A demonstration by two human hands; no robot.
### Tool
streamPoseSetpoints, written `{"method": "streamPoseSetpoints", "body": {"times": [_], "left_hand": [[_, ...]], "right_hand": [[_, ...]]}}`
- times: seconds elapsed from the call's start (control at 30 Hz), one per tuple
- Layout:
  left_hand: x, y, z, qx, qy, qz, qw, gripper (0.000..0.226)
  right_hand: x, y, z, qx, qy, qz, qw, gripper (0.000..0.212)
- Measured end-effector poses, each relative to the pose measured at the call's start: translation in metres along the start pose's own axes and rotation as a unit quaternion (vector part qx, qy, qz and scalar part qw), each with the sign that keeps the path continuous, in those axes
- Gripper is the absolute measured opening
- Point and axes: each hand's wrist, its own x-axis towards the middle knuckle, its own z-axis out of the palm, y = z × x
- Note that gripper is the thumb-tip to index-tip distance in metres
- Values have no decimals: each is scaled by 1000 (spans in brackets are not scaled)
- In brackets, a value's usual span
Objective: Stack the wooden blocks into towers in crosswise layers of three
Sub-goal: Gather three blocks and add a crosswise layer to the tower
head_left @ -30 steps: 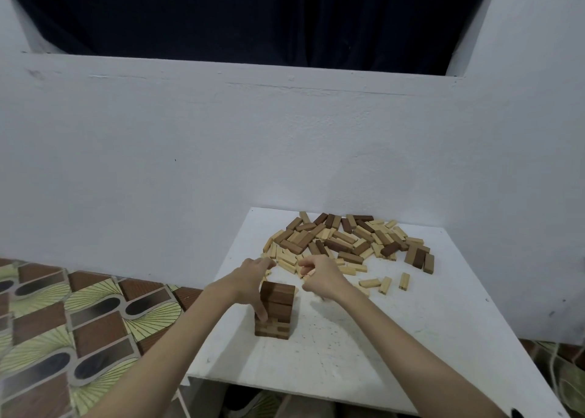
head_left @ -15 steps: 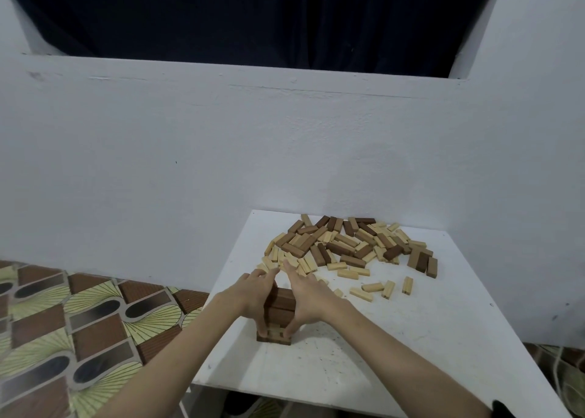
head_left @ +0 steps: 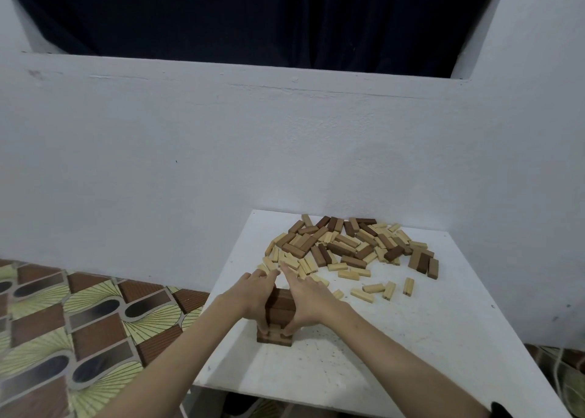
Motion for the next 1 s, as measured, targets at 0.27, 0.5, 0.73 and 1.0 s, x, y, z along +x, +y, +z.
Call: {"method": "streamPoseSetpoints", "body": {"times": [0.27, 0.5, 0.73, 1.0], "left_hand": [[0, 0, -1, -13, -19, -9, 1000, 116], [-6, -11, -18, -140, -99, -47, 984, 116], [-4, -32, -36, -460, -45, -193, 866, 32], [-3, 0, -13, -662, -98, -250, 699, 84]], "right_hand": [[-5, -3, -3, 15, -3, 6, 1000, 127], [-9, 3, -19, 153, -63, 49, 985, 138], [-14, 17, -46, 390, -28, 169, 905, 68], [-1, -1, -30, 667, -93, 252, 695, 85]]}}
